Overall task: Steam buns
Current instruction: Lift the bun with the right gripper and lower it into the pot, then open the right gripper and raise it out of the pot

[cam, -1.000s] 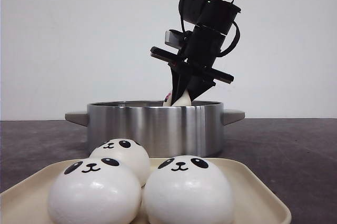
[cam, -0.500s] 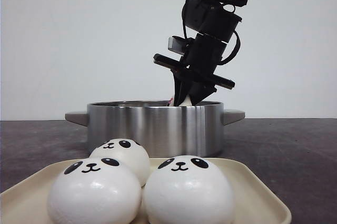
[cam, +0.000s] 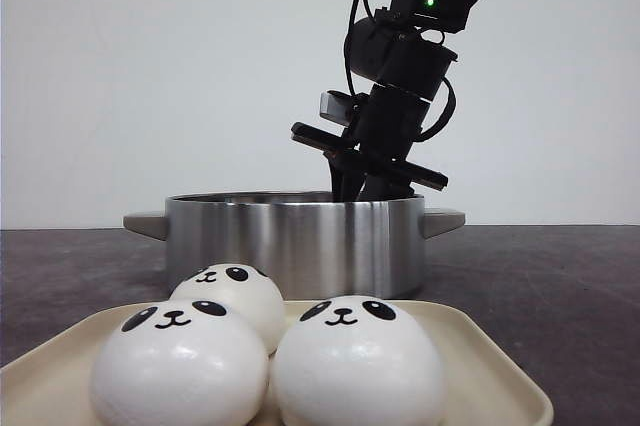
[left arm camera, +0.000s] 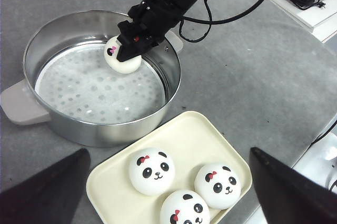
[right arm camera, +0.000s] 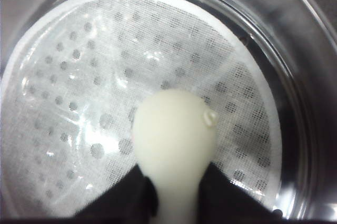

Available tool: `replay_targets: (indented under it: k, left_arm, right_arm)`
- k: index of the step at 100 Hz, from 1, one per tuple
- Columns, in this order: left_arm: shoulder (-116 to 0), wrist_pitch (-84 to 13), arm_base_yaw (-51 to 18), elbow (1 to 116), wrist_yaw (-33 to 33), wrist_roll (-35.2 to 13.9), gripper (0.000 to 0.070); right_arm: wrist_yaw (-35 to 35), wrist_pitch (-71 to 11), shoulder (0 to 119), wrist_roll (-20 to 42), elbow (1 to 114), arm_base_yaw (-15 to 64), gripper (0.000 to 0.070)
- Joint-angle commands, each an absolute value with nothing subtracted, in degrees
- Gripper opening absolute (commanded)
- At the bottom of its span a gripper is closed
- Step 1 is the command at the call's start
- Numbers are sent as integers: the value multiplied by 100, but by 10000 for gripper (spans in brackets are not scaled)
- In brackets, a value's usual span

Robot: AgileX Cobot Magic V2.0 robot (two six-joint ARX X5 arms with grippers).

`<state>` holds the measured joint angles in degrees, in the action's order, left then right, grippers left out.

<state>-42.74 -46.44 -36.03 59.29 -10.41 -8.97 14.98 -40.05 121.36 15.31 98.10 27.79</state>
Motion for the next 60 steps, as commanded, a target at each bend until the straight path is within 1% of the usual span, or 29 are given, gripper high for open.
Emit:
replay_targets:
  k: [1,4,38,53,60]
  left_arm:
    - [-4307,-4595,-3645,5981,-1031,-867,591]
    - [-4307,-4595,-3645,5981,-1031,-867,591]
    - [-4307,-4593,-3645,5981,-1031,-867,591]
    - [-4307,-4593,-3645,5981,-1031,-867,591]
    - [-4307,-4593,-3645,5981,-1031,-867,591]
  right_arm:
    - [1487,-3981,12322,1612,9955,2816,296]
    - [1490,-3979,12322,1612,9955,2816,306]
    - [1487,-3852,12322,1610,10031,2836,309]
    - [1448,-3938,12320,1594,10407,2823,308]
    - [1291,-4082,12320,1555,10694,2821,308]
